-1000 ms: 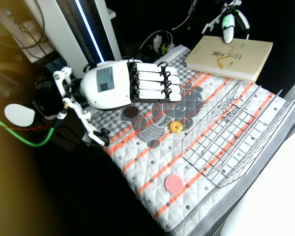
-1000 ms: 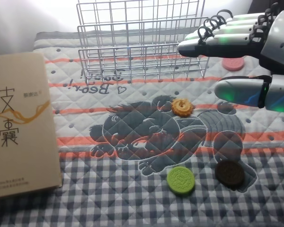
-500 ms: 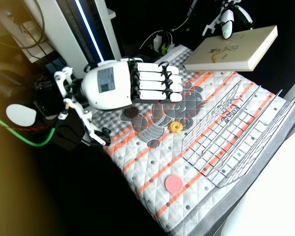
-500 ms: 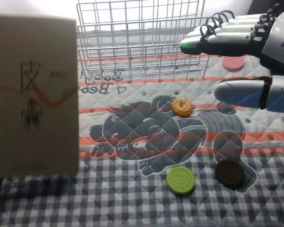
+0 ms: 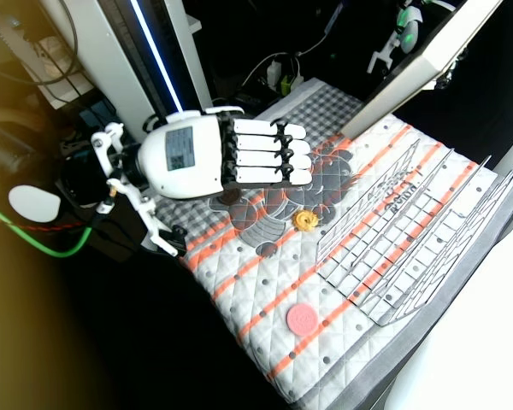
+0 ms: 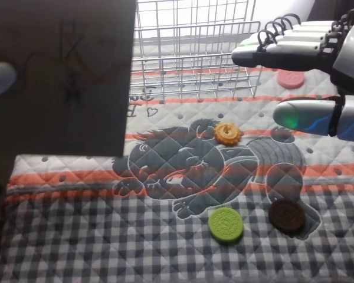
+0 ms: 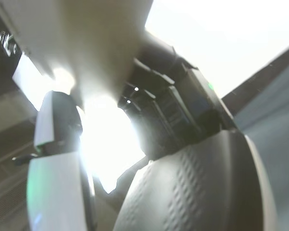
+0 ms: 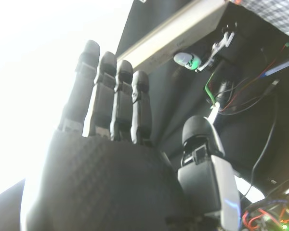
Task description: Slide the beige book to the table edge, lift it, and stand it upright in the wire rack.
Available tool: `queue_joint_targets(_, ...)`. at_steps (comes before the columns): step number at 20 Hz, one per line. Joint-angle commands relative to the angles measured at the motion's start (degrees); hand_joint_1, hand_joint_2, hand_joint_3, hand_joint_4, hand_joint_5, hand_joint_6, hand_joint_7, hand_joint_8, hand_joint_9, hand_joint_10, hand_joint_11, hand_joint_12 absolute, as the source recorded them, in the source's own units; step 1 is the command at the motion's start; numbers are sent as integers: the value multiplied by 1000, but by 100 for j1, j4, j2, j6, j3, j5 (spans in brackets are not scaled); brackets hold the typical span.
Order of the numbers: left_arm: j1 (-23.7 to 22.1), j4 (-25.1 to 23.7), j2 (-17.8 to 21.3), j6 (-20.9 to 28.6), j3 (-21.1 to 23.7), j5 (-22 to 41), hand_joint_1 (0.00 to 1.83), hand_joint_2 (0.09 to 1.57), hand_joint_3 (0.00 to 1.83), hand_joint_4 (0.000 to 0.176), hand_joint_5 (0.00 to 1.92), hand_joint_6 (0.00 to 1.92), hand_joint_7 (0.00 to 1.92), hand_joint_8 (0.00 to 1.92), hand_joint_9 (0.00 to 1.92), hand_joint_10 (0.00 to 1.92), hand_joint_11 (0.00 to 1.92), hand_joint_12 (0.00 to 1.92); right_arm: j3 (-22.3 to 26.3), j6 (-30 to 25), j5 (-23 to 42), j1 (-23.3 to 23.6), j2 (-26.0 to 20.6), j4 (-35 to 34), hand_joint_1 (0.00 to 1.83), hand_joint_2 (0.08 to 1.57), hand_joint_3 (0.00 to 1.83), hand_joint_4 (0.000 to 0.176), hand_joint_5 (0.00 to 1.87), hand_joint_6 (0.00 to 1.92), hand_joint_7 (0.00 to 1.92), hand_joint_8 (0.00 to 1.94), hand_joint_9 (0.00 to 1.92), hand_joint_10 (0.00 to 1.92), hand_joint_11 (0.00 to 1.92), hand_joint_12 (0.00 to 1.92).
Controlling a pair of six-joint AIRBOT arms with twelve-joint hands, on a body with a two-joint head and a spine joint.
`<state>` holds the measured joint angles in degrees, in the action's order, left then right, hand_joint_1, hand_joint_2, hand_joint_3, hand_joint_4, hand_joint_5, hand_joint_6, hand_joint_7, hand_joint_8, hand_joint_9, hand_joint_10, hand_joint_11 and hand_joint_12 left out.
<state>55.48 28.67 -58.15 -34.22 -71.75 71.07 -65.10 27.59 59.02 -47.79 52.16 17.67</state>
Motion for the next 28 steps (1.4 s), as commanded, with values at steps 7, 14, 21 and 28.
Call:
queue_joint_targets(7,-1012,-157,-421,176,-529,441,1378,1125,1,0,937,912,921,1073,915,1296,817,1293,-10,4,720,-44,21,-284,0,1314,0,0,394,6,414,5,416,8,442,12)
queue_joint_targets(14,-1687,-335,-659,246,-795,396,1380,1105,0,0,970,928,974,973,950,1200,883,1176,-45,4,728,-97,83,-324,0,1330,6,0,383,2,395,2,394,0,416,2)
queue_joint_targets(21,-2405,-563,-1145,335,-1191,101,1388,1084,0,0,1018,800,1027,889,989,1186,950,1164,-109,4,728,-113,160,-327,0,1330,2,0,385,2,396,4,392,4,418,3)
queue_joint_targets(28,-2740,-619,-1432,190,-1639,-419,1390,1066,0,0,1064,772,1085,772,1006,1122,927,1095,-205,3,815,-113,274,-326,0,1317,0,0,404,6,428,11,421,13,444,14)
